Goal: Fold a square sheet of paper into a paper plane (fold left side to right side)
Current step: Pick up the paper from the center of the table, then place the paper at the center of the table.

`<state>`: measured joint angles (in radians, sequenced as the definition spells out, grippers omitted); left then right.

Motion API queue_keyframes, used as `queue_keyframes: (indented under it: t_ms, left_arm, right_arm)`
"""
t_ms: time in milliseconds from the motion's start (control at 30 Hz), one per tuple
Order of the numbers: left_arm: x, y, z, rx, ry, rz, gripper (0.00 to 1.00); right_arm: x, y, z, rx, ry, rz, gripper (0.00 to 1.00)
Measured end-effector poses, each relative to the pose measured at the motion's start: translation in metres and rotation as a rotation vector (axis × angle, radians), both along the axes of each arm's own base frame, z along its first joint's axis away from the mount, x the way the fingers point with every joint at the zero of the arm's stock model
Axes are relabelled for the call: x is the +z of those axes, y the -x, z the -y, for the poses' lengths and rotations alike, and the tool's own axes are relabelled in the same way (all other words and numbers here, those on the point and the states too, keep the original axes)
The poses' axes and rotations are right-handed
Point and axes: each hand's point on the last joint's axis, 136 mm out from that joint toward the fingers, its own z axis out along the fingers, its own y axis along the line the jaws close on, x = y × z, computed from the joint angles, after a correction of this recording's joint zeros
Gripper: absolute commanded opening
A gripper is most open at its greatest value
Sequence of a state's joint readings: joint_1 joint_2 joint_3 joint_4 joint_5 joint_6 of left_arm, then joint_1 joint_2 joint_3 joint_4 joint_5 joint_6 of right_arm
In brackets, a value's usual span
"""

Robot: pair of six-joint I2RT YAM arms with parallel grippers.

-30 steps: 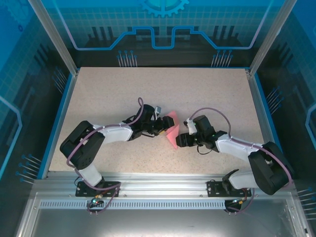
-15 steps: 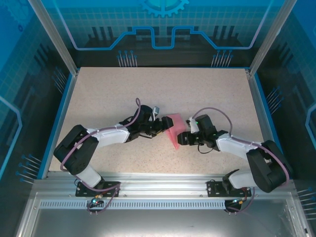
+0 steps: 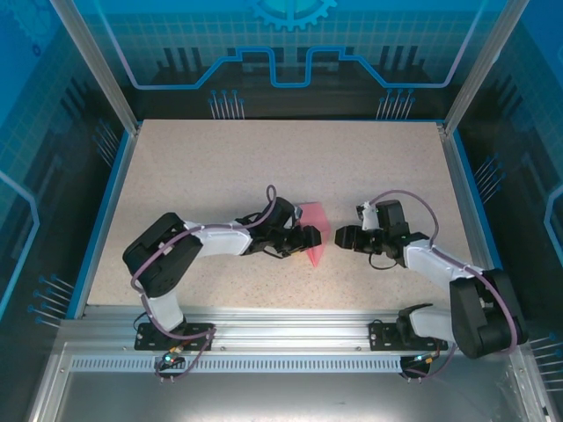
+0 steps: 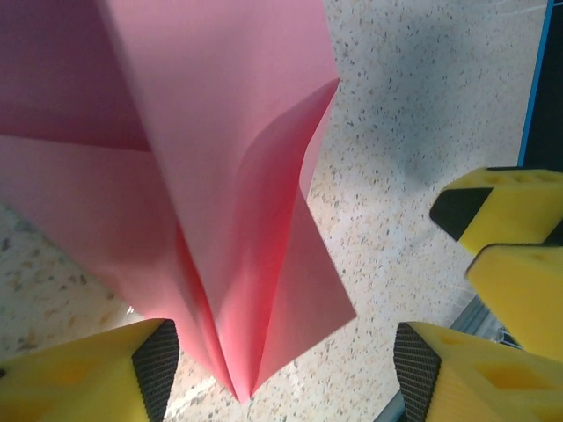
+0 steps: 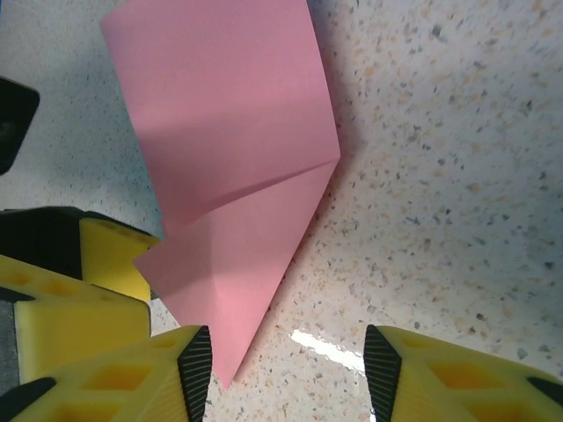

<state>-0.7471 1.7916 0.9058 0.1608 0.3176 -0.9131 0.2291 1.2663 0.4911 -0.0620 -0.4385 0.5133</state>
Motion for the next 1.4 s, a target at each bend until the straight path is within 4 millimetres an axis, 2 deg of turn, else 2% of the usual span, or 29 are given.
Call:
queue_keyframes:
  t_ms: [167, 400, 600, 700, 900, 1167, 1300, 1400]
  left_arm:
    - [-0.007, -0.004, 0.001, 0.004, -0.017, 0.001, 0.46]
    - [-0.013, -0.005, -0.002, 0.015, -0.037, -0.006, 0.19]
    - [-0.021, -0.007, -0.011, 0.039, -0.02, -0.006, 0.06]
    - [-0.026, -0.005, -0.016, 0.042, -0.019, -0.014, 0.03]
    - [-0.022, -0.002, -0.019, 0.039, 0.016, 0.011, 0.01]
    - [-0.003, 0.004, -0.022, 0.015, 0.099, 0.072, 0.0]
    - [0.004, 0.003, -0.022, 0.007, 0.132, 0.089, 0.0]
    - [0.01, 0.002, -0.018, -0.006, 0.16, 0.104, 0.0]
  right_arm:
    - [-0.012, 0.007, -0.006, 0.025, -0.032, -0.072, 0.49]
    - [-0.016, 0.009, -0.014, 0.049, -0.082, -0.106, 0.48]
    - [-0.015, 0.007, -0.02, 0.056, -0.122, -0.116, 0.48]
    - [-0.018, 0.005, -0.021, 0.052, -0.128, -0.122, 0.48]
    - [-0.026, 0.001, -0.026, 0.055, -0.155, -0.152, 0.5]
    - [-0.02, -0.021, -0.04, 0.071, -0.23, -0.145, 0.5]
    - [-0.022, -0.024, -0.043, 0.066, -0.256, -0.162, 0.49]
    - [-0.021, -0.026, -0.045, 0.067, -0.271, -0.169, 0.43]
